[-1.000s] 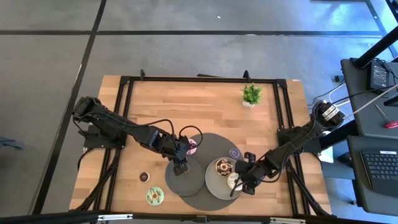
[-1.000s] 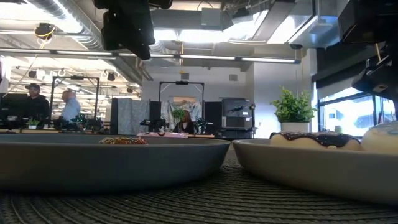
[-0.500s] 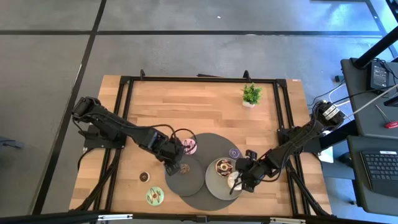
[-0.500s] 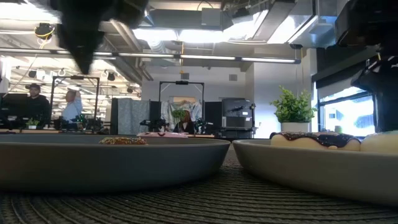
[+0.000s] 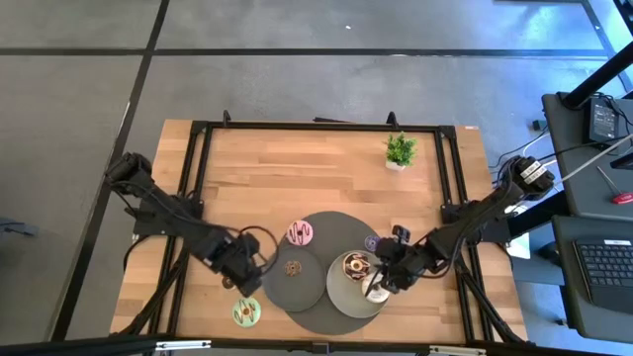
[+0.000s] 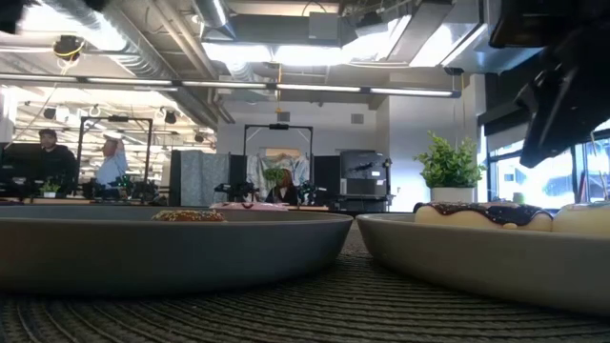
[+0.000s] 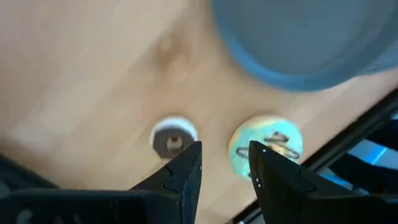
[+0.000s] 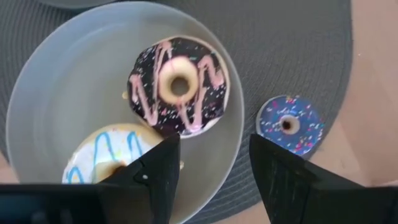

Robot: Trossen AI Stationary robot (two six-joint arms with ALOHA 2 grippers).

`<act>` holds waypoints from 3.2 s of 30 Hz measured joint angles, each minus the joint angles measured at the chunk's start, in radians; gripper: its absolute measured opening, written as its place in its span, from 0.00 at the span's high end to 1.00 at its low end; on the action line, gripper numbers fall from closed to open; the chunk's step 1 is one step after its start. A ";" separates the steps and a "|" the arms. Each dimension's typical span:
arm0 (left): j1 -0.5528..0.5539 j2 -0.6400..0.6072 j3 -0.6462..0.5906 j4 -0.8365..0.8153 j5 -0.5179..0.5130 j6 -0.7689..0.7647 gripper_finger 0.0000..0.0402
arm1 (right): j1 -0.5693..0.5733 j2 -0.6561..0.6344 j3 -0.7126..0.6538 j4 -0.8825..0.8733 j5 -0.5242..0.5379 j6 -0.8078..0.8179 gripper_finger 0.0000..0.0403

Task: Pick & Place donuts
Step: Put the small dark brown donut on the black plate

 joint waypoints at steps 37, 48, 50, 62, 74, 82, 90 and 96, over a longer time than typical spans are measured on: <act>-0.173 0.016 -0.367 0.301 0.000 -0.623 0.79 | -0.075 0.000 0.000 0.078 -0.009 -0.078 0.52; -0.173 0.016 -0.375 0.311 0.004 -0.614 0.89 | -0.075 0.000 0.000 0.077 -0.010 -0.102 0.52; -0.173 0.016 -0.375 0.317 0.004 -0.607 0.93 | -0.075 0.000 0.000 0.077 -0.010 -0.102 0.52; -0.172 -0.084 -0.330 0.277 -0.061 -0.577 0.99 | -0.075 0.000 0.000 0.076 -0.009 -0.105 0.52; 0.038 0.010 -0.085 0.267 -0.169 -0.065 0.99 | -0.075 0.000 0.000 0.076 -0.009 -0.103 0.52; 0.154 0.190 0.004 0.270 -0.040 0.152 0.99 | -0.075 0.000 0.000 0.077 -0.009 -0.097 0.52; 0.170 0.270 0.025 0.372 -0.015 0.156 0.99 | -0.075 0.001 0.000 0.077 -0.009 -0.098 0.52; 0.169 0.309 0.023 0.372 0.011 0.116 0.99 | -0.075 0.000 0.000 0.076 -0.009 -0.101 0.52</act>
